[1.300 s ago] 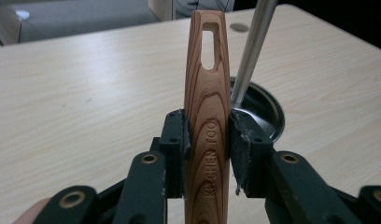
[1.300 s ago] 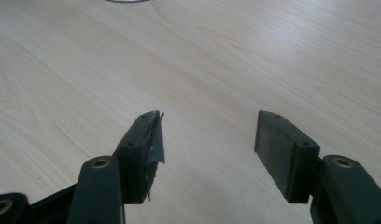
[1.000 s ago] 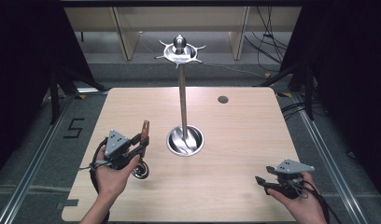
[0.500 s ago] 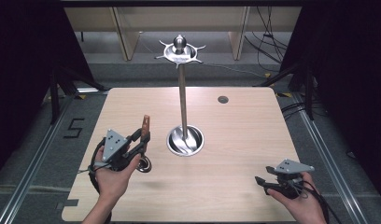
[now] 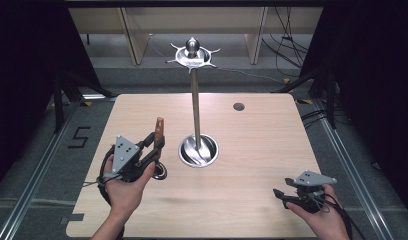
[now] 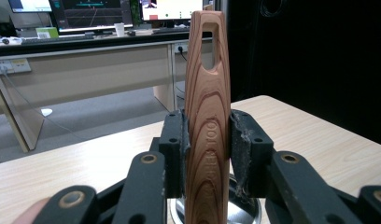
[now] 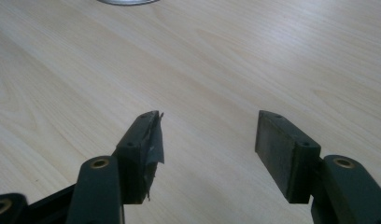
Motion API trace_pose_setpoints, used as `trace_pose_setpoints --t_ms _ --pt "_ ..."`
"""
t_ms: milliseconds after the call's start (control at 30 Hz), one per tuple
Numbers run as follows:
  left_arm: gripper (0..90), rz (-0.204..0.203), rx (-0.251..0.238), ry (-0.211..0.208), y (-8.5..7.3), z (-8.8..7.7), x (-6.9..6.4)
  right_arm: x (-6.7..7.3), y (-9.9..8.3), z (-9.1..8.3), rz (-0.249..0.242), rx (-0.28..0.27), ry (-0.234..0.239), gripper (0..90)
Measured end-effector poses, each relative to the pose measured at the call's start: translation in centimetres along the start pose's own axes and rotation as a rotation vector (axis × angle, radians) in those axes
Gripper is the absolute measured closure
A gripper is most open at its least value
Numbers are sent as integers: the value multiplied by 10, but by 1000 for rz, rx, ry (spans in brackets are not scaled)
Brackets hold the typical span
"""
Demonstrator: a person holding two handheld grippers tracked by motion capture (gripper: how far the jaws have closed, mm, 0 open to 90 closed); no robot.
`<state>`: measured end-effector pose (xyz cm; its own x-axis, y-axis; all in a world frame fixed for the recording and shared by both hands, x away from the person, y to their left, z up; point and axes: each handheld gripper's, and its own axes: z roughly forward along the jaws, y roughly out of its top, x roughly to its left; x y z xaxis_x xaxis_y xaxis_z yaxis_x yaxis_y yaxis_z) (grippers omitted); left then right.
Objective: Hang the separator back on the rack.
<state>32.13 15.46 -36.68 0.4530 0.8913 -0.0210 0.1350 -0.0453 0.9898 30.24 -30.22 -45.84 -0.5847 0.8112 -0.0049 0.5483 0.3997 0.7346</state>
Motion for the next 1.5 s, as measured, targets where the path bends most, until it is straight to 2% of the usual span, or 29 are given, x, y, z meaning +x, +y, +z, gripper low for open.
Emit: trace_pose_setpoints --t_ms 633,1233,1267,1300,1500 --pt "672 6 -34 4 14 1 -10 0 0 -1 2 6 2 405" --pt "672 8 -54 -16 25 6 -18 0 0 0 -1 -1 -2 403" --pt "672 9 -55 -17 26 6 -18 1 0 0 14 8 6 403" --pt "672 8 -55 -16 26 7 -19 -1 0 0 -3 -2 -4 403" --pt "672 7 -56 -20 28 8 -20 0 0 0 0 -4 -4 403"
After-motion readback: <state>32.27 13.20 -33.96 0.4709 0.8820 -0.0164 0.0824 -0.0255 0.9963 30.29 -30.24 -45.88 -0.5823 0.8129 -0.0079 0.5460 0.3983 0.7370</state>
